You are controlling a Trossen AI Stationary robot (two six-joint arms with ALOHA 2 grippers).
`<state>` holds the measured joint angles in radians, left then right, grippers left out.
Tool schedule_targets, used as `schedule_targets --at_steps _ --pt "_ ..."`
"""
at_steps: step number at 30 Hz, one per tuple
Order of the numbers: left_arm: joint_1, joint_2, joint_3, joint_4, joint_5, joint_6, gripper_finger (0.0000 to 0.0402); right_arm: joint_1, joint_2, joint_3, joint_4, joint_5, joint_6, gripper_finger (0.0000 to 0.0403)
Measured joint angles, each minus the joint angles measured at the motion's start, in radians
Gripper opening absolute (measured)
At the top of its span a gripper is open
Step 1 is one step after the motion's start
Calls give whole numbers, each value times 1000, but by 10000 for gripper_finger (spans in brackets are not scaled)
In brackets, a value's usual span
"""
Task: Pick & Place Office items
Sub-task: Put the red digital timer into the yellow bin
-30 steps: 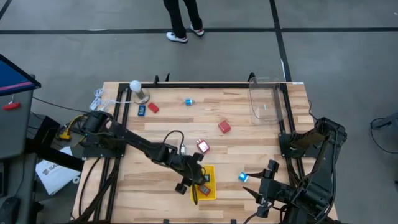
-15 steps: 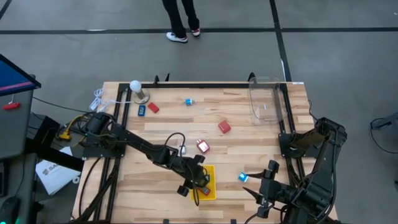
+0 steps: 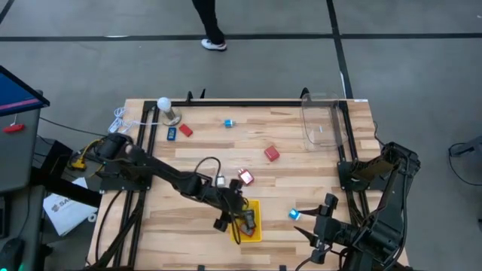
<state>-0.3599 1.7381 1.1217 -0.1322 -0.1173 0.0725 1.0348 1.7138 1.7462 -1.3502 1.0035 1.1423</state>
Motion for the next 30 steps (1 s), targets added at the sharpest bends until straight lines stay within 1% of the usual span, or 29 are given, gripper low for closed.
schedule_targets --at_steps 3,5,9,11,13,17,19,23,25,28,30 --pt "-3 -84 0 -147 -108 -15 224 2 0 0 0 0 3 203" --pt "-3 -146 0 -255 -185 -71 222 6 0 0 0 1 3 203" --pt "31 -234 -17 -489 -283 -257 222 7 0 0 0 12 3 203" --pt "53 -264 -52 -583 -340 -356 227 7 0 0 0 15 3 203" --pt "93 -285 -84 -638 -400 -497 234 6 0 0 0 16 3 203" --pt "219 -314 -149 -665 -434 -806 248 6 0 0 -2 20 3 203" --pt "296 -329 -169 -654 -445 -907 252 6 0 0 -3 21 3 203" --pt "456 -361 -192 -647 -487 -951 250 6 0 0 -3 23 3 203" --pt "532 -387 -192 -634 -484 -985 248 8 0 0 -3 23 3 203" --pt "632 -423 -192 -623 -454 -1051 246 15 0 0 -1 22 3 203" --pt "703 -442 -191 -596 -398 -1023 246 25 0 0 -3 22 6 203"
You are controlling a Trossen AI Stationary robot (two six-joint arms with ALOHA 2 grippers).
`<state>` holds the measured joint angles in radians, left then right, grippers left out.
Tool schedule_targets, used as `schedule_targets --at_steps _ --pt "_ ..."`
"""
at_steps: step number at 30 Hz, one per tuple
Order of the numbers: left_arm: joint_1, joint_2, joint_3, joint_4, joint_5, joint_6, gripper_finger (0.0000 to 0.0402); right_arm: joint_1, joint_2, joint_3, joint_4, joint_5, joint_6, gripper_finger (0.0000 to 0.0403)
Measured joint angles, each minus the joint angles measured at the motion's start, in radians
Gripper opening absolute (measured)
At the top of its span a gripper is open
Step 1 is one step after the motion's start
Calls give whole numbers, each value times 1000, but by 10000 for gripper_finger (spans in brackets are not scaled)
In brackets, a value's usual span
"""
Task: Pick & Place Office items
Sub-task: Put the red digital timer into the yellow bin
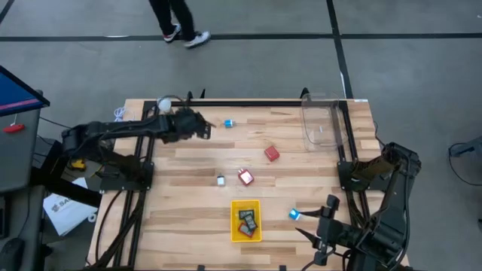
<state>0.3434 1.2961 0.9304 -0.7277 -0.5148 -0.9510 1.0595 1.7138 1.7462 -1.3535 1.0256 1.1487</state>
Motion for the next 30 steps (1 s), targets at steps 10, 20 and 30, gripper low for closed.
schedule_targets --at_steps 10,20,30 --pt "226 39 4 -79 258 457 244 47 0 0 -1 13 4 203" --pt "230 213 10 -173 281 575 225 17 0 0 -8 13 3 203" --pt "44 240 19 -248 -11 1395 239 18 0 0 -12 -6 4 203"
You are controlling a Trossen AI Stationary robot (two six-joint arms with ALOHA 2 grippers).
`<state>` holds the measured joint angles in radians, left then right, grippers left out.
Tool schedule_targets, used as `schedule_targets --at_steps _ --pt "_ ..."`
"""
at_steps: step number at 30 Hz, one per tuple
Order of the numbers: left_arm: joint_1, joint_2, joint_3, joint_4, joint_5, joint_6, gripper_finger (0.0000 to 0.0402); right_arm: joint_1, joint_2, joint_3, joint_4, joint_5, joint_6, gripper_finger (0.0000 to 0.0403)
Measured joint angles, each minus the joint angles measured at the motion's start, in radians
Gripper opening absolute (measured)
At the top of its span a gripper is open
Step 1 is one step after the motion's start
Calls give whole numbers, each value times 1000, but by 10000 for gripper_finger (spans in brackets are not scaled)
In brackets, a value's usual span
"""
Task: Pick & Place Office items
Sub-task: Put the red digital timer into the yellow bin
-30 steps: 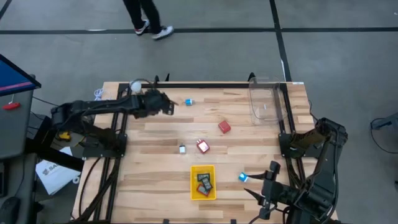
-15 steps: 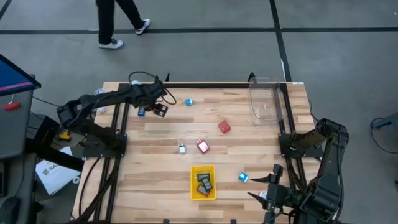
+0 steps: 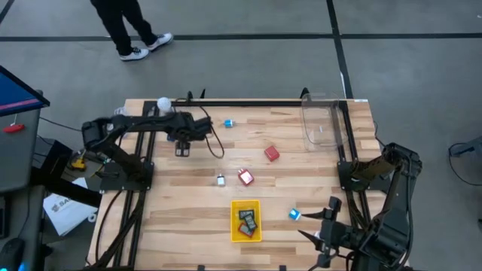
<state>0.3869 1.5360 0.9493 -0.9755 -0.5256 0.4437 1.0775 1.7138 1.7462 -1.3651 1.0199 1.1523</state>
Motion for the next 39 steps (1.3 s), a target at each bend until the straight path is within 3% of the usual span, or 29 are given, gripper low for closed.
schedule_targets --at_steps 4,9,12,22,32,39 --pt "-52 20 1 -11 -132 204 254 0 0 0 0 0 0 203" --pt "-50 91 1 9 -304 362 275 0 0 0 0 -1 5 203" --pt "-46 138 1 38 -348 411 282 3 0 0 -12 -6 30 203" --pt "-37 207 65 -16 -163 386 268 45 0 0 -128 -5 203 203" --pt "10 207 71 -4 -74 468 250 44 0 0 -122 9 240 203" --pt "70 207 71 86 -67 584 250 39 0 0 -122 28 268 203"
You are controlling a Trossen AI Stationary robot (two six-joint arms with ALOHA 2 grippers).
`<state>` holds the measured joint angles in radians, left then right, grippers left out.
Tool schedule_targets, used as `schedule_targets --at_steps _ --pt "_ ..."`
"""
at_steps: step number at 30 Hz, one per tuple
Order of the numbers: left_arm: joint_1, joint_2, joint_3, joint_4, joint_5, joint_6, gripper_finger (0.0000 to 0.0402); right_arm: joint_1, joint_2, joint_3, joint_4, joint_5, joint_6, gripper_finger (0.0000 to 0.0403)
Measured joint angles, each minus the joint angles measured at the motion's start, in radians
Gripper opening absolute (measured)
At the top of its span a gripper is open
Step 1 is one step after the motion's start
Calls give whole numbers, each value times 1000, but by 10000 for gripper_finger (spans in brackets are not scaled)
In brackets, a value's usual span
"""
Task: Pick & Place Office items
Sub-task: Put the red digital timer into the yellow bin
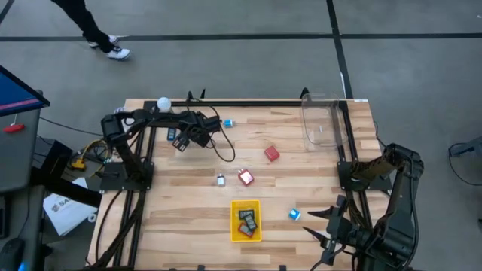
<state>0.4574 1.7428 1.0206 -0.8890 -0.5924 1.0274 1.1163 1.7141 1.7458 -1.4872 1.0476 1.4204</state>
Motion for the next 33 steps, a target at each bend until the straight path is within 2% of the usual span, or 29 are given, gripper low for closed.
schedule_targets --at_steps 7,13,25,33 --pt "58 0 -1 -11 32 43 250 0 0 1 0 29 21 203" --pt "87 0 -16 61 57 96 250 -1 0 22 -5 62 0 203" --pt "93 0 -48 114 125 100 250 -1 0 37 -44 76 -6 203" --pt "94 62 -47 126 130 104 250 4 0 37 -45 76 -5 203"
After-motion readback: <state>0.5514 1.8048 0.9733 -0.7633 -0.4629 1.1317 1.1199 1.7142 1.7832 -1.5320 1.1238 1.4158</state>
